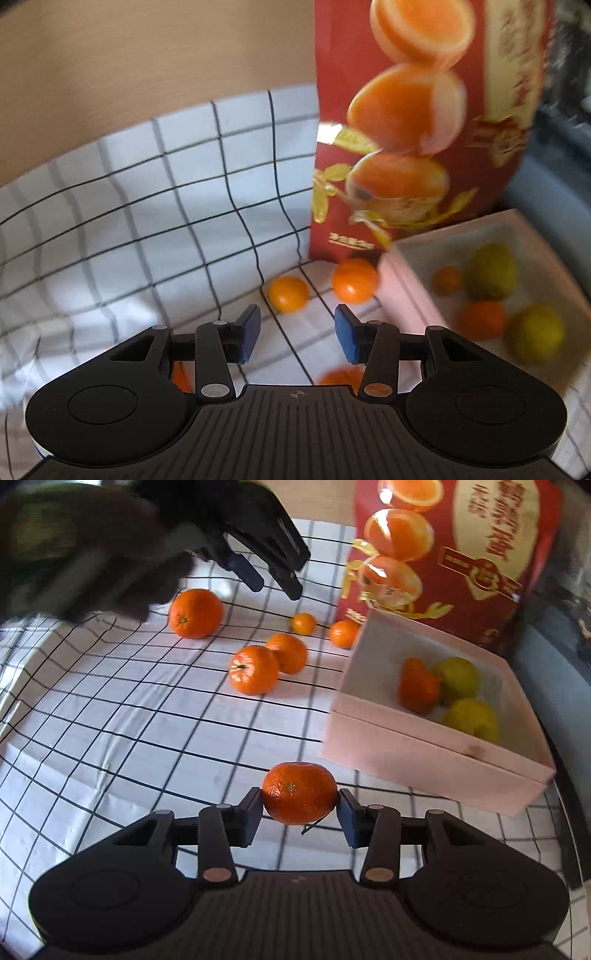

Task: Organize fruits
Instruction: 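Close the right tool on a mandarin while the left tool closes on another mandarin, then open the right tool, setting its mandarin back on the cloth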

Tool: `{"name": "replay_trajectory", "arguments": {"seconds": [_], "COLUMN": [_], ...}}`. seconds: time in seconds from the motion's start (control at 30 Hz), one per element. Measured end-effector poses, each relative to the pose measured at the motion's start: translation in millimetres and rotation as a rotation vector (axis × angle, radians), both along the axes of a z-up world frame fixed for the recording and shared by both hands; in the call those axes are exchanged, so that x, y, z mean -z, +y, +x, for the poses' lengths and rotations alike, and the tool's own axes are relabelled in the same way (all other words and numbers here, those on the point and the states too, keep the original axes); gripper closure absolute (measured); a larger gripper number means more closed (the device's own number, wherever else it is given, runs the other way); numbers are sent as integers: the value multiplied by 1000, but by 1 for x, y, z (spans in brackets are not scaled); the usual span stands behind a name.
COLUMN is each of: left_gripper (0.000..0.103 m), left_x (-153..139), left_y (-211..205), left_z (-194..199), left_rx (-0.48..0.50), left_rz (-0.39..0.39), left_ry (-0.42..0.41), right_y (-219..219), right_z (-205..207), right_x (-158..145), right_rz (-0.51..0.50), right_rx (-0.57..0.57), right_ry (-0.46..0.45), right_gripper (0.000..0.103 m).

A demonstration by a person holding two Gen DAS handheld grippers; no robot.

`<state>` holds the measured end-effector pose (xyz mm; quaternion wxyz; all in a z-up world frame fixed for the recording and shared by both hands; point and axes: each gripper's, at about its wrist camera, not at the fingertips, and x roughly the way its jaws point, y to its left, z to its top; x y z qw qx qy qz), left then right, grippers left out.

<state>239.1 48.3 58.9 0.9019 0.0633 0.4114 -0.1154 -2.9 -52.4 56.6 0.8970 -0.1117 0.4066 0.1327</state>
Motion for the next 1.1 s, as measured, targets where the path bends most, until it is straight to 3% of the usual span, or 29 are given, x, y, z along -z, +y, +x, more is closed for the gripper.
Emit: {"name": "replay_trajectory", "arguments": {"seconds": [0.13,0.43,0.7,0.9,1.1], "left_gripper": [54,58,64,64,64], "left_x": [25,42,47,39,13], "left_y": [-10,-17,-17,-6,17], "left_z": [34,53,59,36,-16], "left_rx": [6,13,-1,3,12], "left_rz": [63,89,96,45,-44], "left_ry": [76,80,77,55,12], "right_y": [-17,-51,-60,-66,-64], "right_z": [-4,-4,-11,-15,-9], "right_x": [-5,-5,-3,-3,-3], "right_rz": [11,9,2,-1,26], "right_rx": [53,176,191,206,213], "right_ry": [9,29,43,43,46], "right_gripper": [60,60,60,60,60]}}
